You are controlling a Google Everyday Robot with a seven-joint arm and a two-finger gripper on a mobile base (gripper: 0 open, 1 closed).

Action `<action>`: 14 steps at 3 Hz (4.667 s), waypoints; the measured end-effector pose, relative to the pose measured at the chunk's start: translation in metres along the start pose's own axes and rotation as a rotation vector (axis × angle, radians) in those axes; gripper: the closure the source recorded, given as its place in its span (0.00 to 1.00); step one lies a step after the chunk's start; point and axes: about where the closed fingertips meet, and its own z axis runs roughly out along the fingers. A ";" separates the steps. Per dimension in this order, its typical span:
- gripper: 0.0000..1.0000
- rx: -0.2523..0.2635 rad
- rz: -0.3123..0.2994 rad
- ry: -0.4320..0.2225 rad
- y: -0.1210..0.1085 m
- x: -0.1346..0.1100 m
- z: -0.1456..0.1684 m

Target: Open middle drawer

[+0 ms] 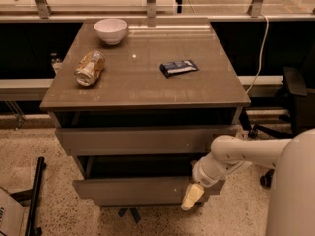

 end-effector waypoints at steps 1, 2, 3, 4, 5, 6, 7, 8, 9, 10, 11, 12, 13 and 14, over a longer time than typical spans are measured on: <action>0.17 -0.035 -0.031 0.076 0.011 0.016 0.002; 0.40 -0.064 -0.028 0.116 0.021 0.032 0.007; 0.63 -0.071 -0.024 0.119 0.023 0.034 0.007; 0.87 -0.071 -0.024 0.119 0.024 0.032 0.003; 0.90 -0.071 -0.024 0.119 0.024 0.030 0.000; 0.68 -0.071 -0.024 0.119 0.024 0.030 -0.001; 0.44 -0.071 -0.024 0.119 0.024 0.029 -0.002; 0.20 -0.062 -0.023 0.134 0.031 0.028 -0.004; 0.00 -0.040 -0.036 0.143 0.046 0.022 -0.012; 0.00 -0.036 -0.035 0.150 0.053 0.022 -0.013; 0.00 -0.061 -0.011 0.153 0.054 0.032 -0.003; 0.18 -0.107 0.019 0.139 0.053 0.049 0.017; 0.41 -0.128 0.034 0.132 0.053 0.058 0.027; 0.65 -0.128 0.034 0.132 0.053 0.057 0.026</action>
Offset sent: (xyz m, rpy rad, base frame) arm -0.0456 -0.0277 -0.0272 -0.1221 0.1210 0.0796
